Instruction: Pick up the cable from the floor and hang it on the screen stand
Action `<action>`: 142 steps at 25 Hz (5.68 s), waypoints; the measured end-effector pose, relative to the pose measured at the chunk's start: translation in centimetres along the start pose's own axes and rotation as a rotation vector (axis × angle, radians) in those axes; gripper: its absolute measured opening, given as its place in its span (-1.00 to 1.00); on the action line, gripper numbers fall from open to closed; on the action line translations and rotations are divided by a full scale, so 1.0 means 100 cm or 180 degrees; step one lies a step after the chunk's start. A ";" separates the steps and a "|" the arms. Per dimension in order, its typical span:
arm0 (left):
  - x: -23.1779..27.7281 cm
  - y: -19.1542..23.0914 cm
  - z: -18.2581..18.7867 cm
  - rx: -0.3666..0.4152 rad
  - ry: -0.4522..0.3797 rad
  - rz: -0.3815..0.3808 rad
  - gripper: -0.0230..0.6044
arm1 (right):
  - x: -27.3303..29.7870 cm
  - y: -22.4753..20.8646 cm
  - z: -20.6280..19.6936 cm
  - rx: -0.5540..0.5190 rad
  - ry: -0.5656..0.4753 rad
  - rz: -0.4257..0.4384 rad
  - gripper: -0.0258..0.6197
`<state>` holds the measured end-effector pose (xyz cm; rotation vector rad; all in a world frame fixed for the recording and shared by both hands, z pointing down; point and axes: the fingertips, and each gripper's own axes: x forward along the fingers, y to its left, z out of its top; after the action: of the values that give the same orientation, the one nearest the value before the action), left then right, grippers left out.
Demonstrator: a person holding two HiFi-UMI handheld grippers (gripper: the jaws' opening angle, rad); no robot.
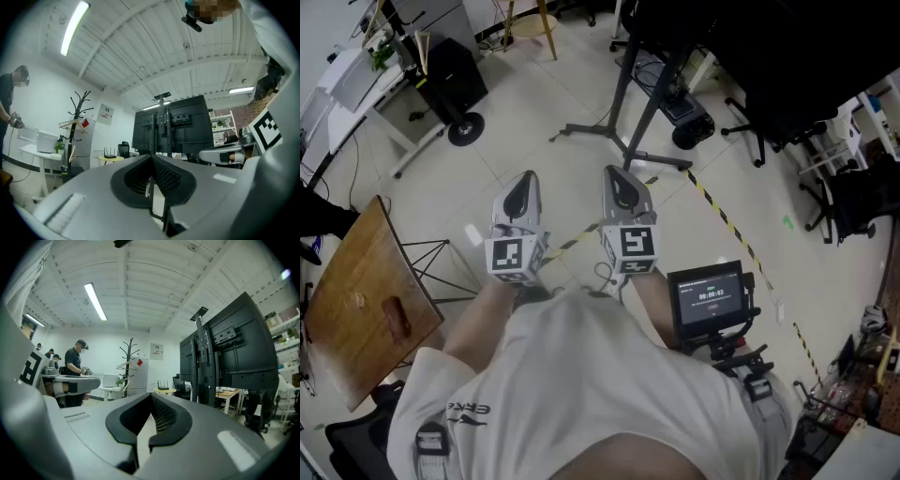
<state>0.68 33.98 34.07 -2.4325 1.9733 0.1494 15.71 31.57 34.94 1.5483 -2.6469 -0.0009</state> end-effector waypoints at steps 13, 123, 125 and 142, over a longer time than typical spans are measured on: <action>0.145 0.098 -0.004 -0.0080 -0.0141 -0.0275 -0.92 | 0.157 -0.021 0.010 -0.0133 0.0002 -0.0341 -0.88; 0.531 0.264 -1.070 0.1594 0.3456 -0.1967 -0.75 | 0.678 -0.212 -0.776 0.0001 0.1712 0.0036 -0.88; 0.531 0.263 -1.073 0.1543 0.3453 -0.1932 -0.77 | 0.677 -0.215 -0.779 -0.0005 0.1720 0.0022 -0.88; 0.557 0.345 -1.025 0.1214 0.3246 -0.1122 -0.85 | 0.703 -0.204 -0.779 0.0058 0.1587 0.0137 -0.88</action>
<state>-14.53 -34.13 133.72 -2.7213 1.4299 -1.5645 4.19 -36.73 116.36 1.2855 -2.2857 0.3623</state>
